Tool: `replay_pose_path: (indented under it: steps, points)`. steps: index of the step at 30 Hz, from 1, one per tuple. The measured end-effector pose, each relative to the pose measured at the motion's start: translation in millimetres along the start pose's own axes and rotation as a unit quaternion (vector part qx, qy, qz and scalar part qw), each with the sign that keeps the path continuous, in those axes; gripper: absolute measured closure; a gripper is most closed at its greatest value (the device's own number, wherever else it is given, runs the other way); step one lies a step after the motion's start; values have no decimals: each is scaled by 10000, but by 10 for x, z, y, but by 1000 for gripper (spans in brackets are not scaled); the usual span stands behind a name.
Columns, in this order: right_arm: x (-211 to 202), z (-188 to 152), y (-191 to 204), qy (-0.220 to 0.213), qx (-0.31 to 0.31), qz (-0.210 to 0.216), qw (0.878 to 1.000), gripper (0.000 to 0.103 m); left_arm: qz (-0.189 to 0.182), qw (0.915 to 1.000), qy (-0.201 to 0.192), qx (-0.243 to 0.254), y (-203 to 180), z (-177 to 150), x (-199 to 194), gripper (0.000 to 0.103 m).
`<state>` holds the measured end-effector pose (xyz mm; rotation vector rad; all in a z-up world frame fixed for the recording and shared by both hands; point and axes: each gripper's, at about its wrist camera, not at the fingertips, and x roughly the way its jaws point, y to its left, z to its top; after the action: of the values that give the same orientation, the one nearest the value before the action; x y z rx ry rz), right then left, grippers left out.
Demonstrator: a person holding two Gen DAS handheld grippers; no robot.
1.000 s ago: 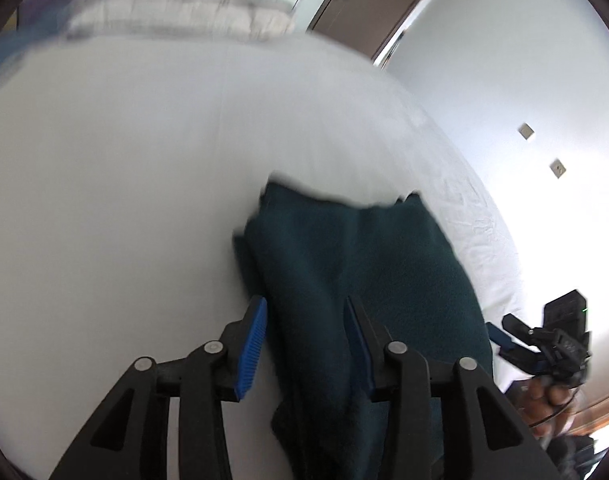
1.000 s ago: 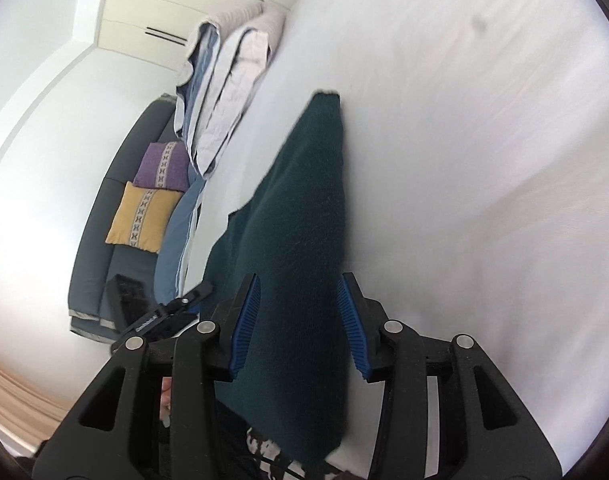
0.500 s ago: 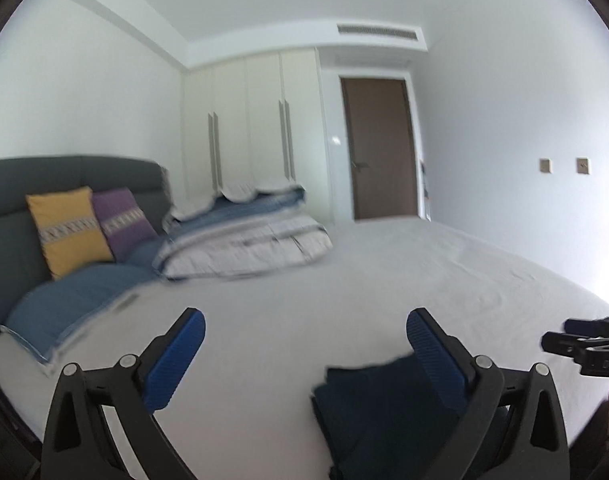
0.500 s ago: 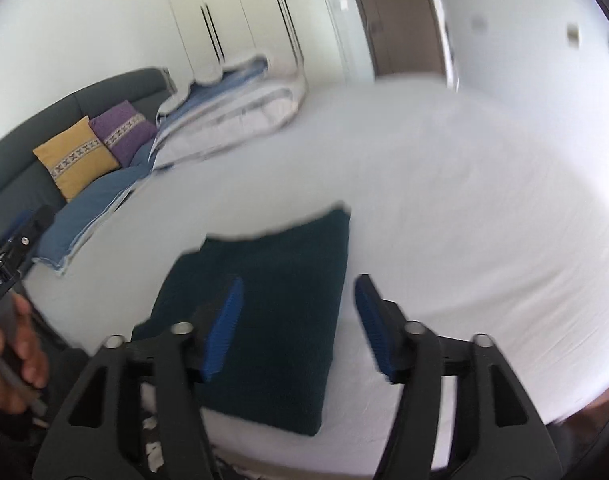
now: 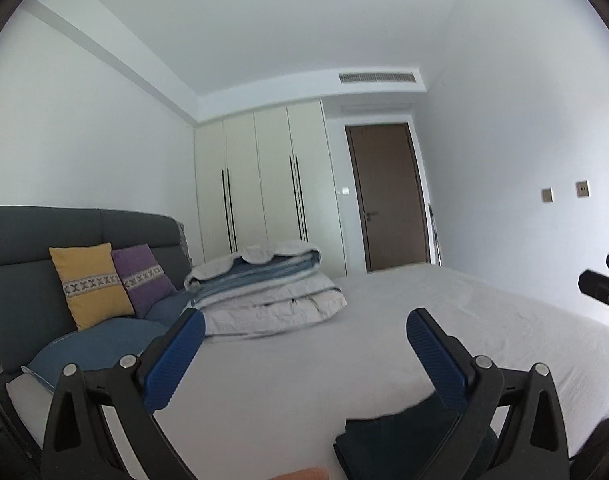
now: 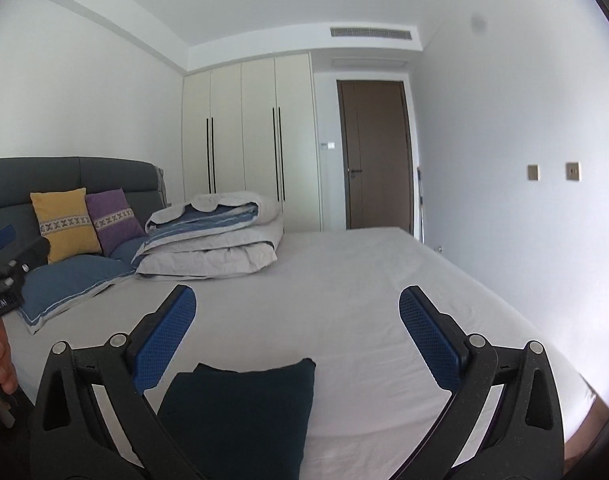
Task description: Fold small clothes
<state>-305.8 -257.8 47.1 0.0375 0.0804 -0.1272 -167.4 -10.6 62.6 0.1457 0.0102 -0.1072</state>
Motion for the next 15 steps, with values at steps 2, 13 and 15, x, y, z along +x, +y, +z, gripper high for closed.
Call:
replay_pose_path:
  steps: [2,13,15]
  points:
    - [-43,12,45,90,-25,77,9999,0,-270,9989,376,23,-79,-79,97,0]
    - [612,-619,245,2094,-182,-368,9770,0,-383,9620,2695,-217,-293,-1005,778,0]
    - [859,-826,198,2647,8,-462,9632,0,-416,9523,3005,-336,-284,-1184,861,0]
